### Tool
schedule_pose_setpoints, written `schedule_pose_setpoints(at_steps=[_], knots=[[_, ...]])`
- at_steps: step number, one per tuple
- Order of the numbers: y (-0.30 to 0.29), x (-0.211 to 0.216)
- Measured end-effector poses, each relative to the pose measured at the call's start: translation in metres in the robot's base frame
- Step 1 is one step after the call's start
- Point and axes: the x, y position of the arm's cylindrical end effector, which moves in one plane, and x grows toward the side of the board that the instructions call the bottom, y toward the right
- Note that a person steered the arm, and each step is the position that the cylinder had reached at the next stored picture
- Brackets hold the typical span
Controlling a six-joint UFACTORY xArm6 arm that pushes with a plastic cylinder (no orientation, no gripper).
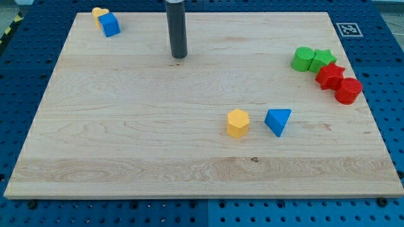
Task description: Move the arm towards the blue triangle
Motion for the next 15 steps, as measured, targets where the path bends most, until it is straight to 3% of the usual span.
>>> schedule_pose_setpoints(at_steps=[5,11,15], knots=[[0.034,0.007],[0.125,0.064],[0.152,0.098]])
